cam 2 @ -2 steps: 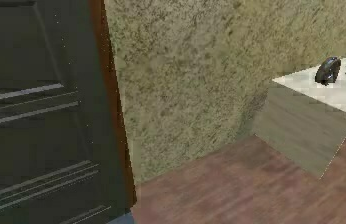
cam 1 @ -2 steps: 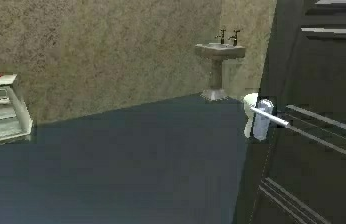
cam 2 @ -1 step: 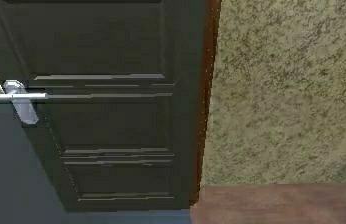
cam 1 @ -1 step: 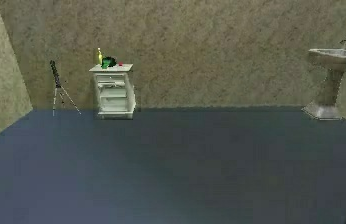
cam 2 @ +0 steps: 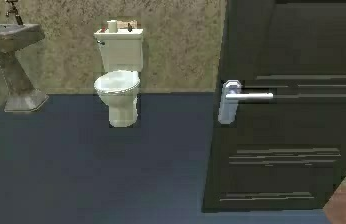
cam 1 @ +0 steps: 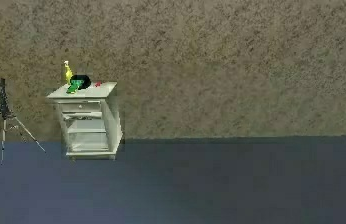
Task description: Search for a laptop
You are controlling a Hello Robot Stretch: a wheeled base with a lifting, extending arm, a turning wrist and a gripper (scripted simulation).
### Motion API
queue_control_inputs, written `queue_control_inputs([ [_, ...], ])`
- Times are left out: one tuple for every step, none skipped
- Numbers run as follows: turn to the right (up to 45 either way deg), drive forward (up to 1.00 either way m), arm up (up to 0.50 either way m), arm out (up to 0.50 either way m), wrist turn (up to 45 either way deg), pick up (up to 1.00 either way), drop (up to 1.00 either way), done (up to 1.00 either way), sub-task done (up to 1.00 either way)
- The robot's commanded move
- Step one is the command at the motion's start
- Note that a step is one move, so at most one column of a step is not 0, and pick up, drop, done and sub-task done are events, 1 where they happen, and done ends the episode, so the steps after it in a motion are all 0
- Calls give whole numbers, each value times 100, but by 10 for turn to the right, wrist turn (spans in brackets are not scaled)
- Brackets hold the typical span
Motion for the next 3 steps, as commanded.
queue_control_inputs([
  [-360,0,0,0,0,0,0,0,0],
  [0,5,0,0,0,0,0,0,0],
  [-450,0,0,0,0,0,0,0,0],
])
